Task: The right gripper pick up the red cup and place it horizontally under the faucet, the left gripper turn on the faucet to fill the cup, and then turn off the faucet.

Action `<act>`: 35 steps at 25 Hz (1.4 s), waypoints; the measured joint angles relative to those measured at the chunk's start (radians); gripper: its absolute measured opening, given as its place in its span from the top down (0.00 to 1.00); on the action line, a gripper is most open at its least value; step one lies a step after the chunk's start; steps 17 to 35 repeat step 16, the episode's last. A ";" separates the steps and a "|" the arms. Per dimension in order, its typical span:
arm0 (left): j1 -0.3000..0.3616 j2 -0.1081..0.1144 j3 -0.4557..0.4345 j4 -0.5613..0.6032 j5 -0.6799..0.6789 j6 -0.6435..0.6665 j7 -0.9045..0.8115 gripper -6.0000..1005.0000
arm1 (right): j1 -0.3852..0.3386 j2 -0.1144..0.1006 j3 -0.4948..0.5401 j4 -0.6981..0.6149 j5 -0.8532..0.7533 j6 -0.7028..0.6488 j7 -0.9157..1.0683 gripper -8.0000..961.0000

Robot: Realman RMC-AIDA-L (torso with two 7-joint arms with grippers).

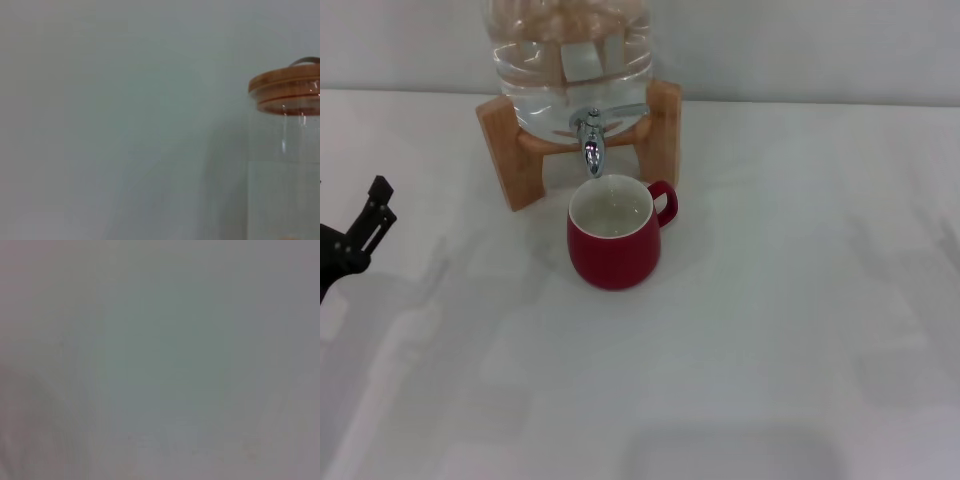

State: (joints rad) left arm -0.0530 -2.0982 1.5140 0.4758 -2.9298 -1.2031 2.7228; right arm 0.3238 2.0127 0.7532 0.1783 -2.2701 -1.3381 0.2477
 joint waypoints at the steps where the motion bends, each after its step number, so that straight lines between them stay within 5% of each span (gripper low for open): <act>1: -0.004 0.000 -0.004 -0.005 0.000 -0.003 0.000 0.12 | -0.001 0.000 0.000 0.000 0.004 -0.002 0.001 0.13; 13: -0.085 0.001 -0.049 -0.094 0.000 -0.073 -0.015 0.12 | -0.019 0.000 -0.019 0.001 0.001 -0.005 0.001 0.13; 35: -0.086 0.001 -0.049 -0.095 0.001 -0.073 -0.018 0.12 | -0.018 0.000 -0.057 0.001 -0.003 -0.004 0.001 0.13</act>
